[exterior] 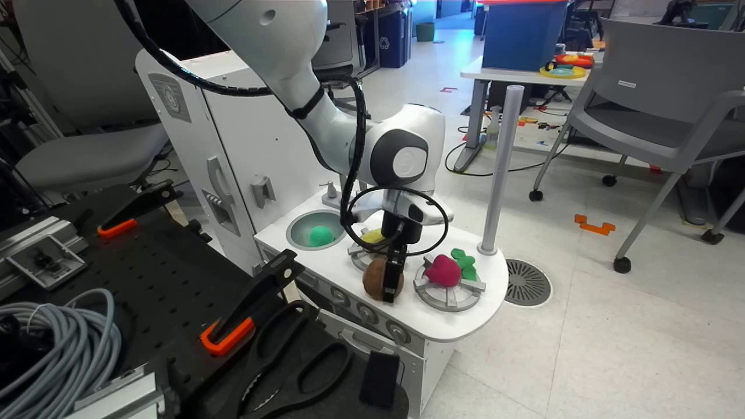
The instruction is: Move the brown object to the right
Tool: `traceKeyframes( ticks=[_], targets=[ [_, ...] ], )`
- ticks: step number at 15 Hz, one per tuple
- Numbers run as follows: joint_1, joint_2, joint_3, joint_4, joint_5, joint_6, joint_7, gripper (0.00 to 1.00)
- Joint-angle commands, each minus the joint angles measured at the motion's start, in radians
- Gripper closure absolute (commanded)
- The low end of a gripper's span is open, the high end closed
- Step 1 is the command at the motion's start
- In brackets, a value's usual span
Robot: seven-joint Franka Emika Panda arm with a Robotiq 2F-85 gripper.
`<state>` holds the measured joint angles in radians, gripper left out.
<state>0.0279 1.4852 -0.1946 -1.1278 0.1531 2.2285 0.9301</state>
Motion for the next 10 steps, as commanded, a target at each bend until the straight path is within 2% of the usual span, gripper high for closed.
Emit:
traceKeyframes(
  ticks=[1, 5, 7, 10],
  targets=[
    [0.015, -0.046, -0.016, -0.057, -0.02, -0.026, -0.012, 0.01],
    [0.046, -0.141, -0.033, -0.194, -0.044, 0.047, -0.029, 0.0],
    [0.064, -0.224, -0.031, -0.304, -0.053, 0.122, -0.049, 0.0],
    [0.042, -0.354, 0.042, -0.447, -0.02, 0.271, -0.164, 0.0]
  ],
)
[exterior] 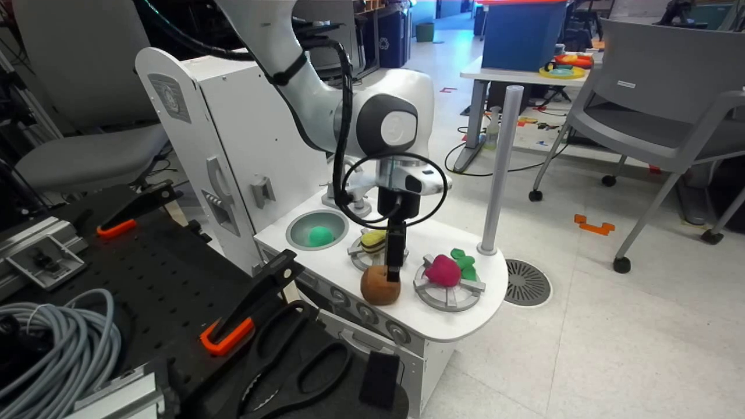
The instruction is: Move the brown object to the right
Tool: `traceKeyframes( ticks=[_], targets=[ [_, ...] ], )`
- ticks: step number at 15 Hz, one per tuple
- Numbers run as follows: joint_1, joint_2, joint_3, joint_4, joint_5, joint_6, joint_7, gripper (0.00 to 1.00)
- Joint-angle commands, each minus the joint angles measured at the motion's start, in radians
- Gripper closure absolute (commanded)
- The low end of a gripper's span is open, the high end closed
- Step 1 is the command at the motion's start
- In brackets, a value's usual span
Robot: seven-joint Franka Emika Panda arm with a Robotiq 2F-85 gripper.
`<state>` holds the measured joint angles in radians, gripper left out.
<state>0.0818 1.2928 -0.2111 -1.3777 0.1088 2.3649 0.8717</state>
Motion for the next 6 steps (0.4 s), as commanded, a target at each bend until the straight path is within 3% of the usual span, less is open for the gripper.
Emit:
traceKeyframes(
  ticks=[1, 2, 6],
  targets=[
    [-0.019, -0.204, 0.079, -0.245, 0.034, 0.176, -0.139, 0.0],
    [0.001, -0.077, 0.033, -0.084, 0.014, 0.089, -0.061, 0.0],
    [0.003, -0.175, 0.057, -0.197, 0.026, 0.139, -0.108, 0.0]
  ],
)
